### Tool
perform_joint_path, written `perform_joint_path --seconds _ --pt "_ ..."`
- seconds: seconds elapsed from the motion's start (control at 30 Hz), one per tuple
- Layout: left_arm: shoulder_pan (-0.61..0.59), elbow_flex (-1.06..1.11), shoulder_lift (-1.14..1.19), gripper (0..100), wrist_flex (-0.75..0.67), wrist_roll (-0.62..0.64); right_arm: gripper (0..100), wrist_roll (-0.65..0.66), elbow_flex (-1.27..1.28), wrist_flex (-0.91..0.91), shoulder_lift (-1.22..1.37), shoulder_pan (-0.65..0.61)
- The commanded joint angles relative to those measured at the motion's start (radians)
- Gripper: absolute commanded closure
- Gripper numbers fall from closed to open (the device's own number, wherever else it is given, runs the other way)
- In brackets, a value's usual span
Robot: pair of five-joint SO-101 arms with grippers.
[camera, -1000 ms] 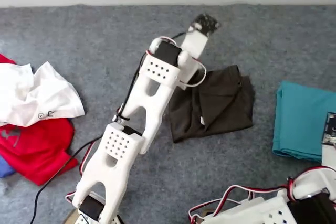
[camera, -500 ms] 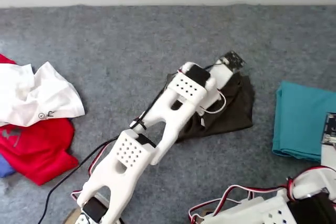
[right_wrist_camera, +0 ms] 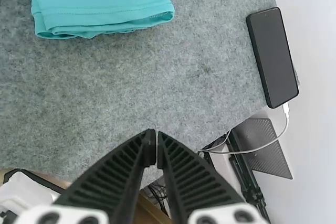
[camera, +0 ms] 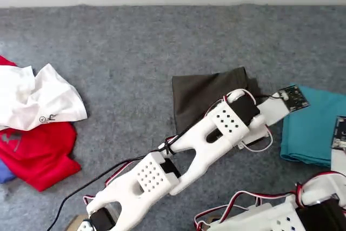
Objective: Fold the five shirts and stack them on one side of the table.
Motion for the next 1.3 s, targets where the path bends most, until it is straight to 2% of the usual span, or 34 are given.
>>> perform_joint_path --seconds 0.0,0.27,0.43,0.6,0.77,0.97,1.13,1.27 --pt "-0.032 -0.111 -0.026 99 0.028 0.000 98.3 0.003 -0.003 0.033 -0.010 0.010" --pt "-0.255 -0.159 -0.014 99 0.026 0.000 98.3 0.006 -0.003 0.033 -0.010 0.007" --pt "-0.311 -0.160 0.072 99 0.018 -0.006 98.3 0.006 -0.003 0.027 -0.010 0.005" --pt "-0.273 -0.166 0.203 99 -0.008 -0.006 98.3 0.006 -0.003 0.025 -0.010 0.005" --pt "-0.150 -0.177 0.210 99 -0.006 -0.002 98.3 0.006 -0.003 0.025 -0.010 0.005" --pt "-0.018 -0.308 0.166 99 0.026 0.000 98.3 0.006 -0.003 0.025 -0.010 0.005" --pt "0.002 -0.323 0.095 99 0.026 0.000 98.3 0.006 -0.003 0.025 -0.010 0.005" --pt "-0.075 -0.323 0.051 99 0.028 0.000 98.3 0.006 -0.003 0.025 -0.010 0.005"
